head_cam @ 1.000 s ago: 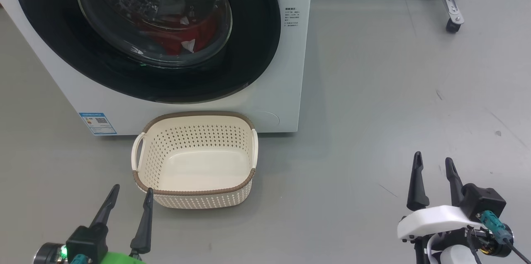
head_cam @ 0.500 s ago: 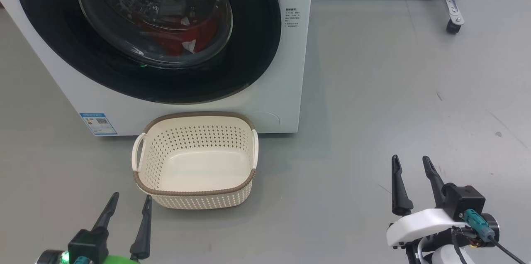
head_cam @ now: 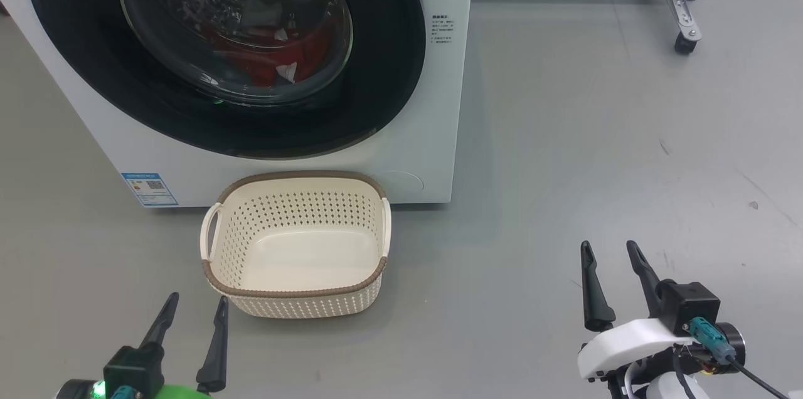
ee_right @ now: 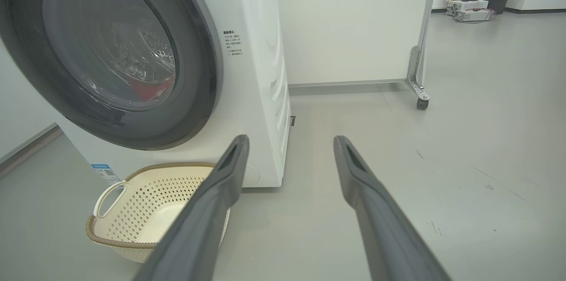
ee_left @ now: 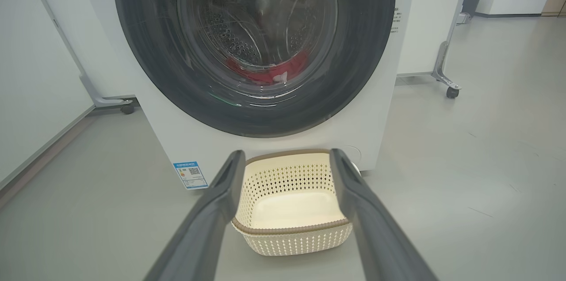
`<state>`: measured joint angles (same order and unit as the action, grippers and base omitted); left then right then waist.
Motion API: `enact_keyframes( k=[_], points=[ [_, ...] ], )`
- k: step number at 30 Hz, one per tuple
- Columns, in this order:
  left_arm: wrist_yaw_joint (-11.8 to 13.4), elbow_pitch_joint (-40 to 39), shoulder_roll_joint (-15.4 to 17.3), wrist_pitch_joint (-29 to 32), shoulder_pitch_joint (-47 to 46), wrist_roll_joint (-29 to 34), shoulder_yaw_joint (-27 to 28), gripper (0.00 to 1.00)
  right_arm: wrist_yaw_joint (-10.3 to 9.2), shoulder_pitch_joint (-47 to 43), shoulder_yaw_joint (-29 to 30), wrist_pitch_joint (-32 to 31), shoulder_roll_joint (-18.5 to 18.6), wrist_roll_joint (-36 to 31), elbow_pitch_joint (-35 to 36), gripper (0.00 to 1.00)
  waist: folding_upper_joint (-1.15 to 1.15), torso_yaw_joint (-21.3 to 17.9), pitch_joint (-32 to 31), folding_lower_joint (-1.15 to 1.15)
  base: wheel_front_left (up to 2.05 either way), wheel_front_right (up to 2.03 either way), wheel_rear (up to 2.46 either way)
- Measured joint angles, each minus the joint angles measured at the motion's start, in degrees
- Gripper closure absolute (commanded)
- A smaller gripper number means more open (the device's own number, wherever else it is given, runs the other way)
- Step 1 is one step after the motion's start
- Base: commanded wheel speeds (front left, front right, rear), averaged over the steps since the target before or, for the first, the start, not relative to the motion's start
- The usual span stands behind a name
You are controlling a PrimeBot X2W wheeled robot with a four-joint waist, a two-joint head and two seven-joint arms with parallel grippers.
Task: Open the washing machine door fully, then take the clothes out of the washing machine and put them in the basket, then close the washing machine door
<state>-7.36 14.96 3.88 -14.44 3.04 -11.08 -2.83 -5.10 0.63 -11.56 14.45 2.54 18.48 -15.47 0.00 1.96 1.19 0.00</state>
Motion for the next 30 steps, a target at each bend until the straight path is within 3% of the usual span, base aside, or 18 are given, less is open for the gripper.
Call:
enact_keyframes(
  k=[30],
  points=[
    [0.0,1.4,-0.8,0.0,-0.7,0.3,0.7,0.0,0.94,0.8,0.1,0.0,0.0,-1.3,-1.4,0.0,0.0,0.0,-0.3,0.0,0.0,0.0,0.0]
  ],
)
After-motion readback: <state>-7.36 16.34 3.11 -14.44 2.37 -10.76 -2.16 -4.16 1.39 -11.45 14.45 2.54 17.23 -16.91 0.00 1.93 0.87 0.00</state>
